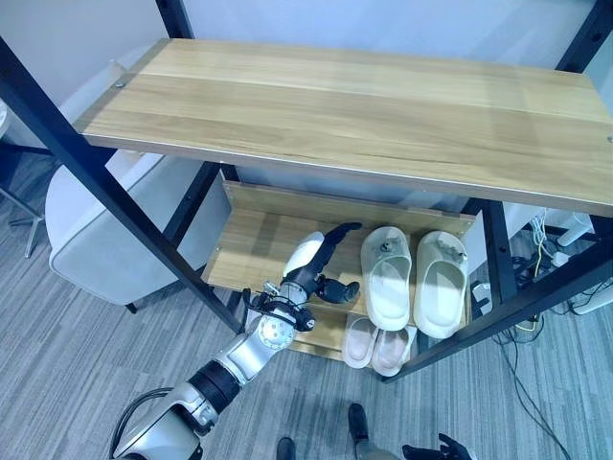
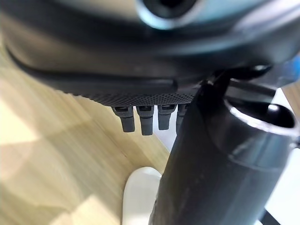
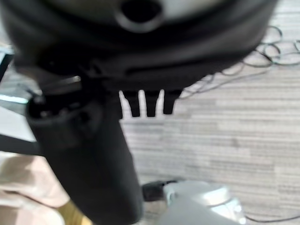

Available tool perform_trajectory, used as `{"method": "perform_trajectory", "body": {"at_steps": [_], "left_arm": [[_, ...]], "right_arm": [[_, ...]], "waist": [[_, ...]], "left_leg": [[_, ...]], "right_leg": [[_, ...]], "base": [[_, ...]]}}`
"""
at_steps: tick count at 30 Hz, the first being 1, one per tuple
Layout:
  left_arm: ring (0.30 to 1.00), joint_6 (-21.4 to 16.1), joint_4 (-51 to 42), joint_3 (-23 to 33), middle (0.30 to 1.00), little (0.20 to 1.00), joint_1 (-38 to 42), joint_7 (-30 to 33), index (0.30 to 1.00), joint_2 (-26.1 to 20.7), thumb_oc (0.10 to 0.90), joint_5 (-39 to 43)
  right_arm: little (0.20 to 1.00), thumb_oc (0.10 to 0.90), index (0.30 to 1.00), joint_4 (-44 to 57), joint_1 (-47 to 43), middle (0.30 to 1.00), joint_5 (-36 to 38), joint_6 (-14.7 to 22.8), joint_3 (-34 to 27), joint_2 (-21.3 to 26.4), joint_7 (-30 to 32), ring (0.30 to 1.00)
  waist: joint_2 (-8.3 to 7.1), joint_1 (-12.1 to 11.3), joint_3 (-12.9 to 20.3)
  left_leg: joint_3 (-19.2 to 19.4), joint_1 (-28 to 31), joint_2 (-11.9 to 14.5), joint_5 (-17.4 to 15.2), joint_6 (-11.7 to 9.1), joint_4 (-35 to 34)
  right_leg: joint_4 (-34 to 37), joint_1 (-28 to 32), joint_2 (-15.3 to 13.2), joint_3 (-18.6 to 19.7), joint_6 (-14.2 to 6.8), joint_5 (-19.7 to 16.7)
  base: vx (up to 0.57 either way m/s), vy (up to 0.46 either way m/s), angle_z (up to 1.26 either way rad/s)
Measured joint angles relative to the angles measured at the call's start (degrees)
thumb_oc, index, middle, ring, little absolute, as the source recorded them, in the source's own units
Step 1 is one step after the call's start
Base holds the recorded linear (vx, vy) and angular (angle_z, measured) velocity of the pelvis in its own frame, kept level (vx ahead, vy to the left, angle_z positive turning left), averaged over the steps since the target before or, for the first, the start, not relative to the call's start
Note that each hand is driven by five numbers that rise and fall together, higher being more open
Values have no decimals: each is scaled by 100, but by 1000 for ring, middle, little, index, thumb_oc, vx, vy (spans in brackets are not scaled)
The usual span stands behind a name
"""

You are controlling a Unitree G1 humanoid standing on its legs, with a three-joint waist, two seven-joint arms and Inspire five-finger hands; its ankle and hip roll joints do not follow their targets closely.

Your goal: Arrange the slippers neatly on the shoe rack.

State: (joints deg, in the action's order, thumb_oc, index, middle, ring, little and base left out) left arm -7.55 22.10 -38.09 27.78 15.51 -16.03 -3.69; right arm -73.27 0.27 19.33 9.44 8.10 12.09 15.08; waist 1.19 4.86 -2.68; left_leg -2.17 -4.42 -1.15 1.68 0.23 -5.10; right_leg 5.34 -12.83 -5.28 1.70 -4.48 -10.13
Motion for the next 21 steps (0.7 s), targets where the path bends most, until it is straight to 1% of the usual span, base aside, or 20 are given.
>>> {"method": "perform_trajectory", "body": {"at_steps": [2, 5, 9, 10, 14, 21], "left_arm": [[900, 9, 1, -39, 900, 900, -85, -92, 900, 68, 800, 145], [900, 10, 107, -321, 900, 900, -92, -124, 900, 157, 800, 162], [900, -11, 642, -635, 900, 900, -95, -138, 900, 506, 800, 214], [900, -14, 644, -637, 900, 900, -103, -141, 900, 582, 800, 243], [900, 0, 668, -622, 900, 900, -101, -147, 900, 585, 800, 349], [900, 11, 717, -632, 900, 900, -101, -135, 900, 695, 800, 498]], "right_arm": [[900, 800, 900, 1, 1, 900, -1, -1, 6, -17, 0, 900], [900, 800, 900, 1, 11, 900, 0, -3, 46, -22, 1, 900], [900, 800, 900, 35, 28, 900, 0, -4, 68, -26, 2, 900], [900, 800, 900, 48, 37, 900, 0, -5, 68, -30, 2, 900], [900, 800, 900, 51, 45, 900, 1, -5, 102, -24, 5, 900], [900, 800, 900, 170, 125, 900, 1, -8, 163, -28, 4, 900]], "waist": [[6, 2, 4], [15, 1, 9], [41, 30, 27], [45, 32, 29], [74, 36, 50], [75, 51, 50]], "left_leg": [[0, 1, 1, 1, -1, 0], [1, 1, 0, 2, -2, 0], [6, -13, -4, 2, -2, 0], [8, -14, -3, 1, -2, 0], [9, -13, -2, 1, -1, 0], [11, -26, -2, 1, -1, 0]], "right_leg": [[0, 0, 3, 0, 0, 0], [0, 0, 2, 0, 0, 0], [0, -19, 1, 7, 0, 1], [0, -22, 3, 7, 0, 1], [0, -20, 4, 7, 0, 1], [0, -33, 4, 8, -1, 2]], "base": [[0, 0, 0], [0, 0, 0], [0, 0, 0], [0, 0, 0], [0, 0, 0], [0, 0, 0]]}}
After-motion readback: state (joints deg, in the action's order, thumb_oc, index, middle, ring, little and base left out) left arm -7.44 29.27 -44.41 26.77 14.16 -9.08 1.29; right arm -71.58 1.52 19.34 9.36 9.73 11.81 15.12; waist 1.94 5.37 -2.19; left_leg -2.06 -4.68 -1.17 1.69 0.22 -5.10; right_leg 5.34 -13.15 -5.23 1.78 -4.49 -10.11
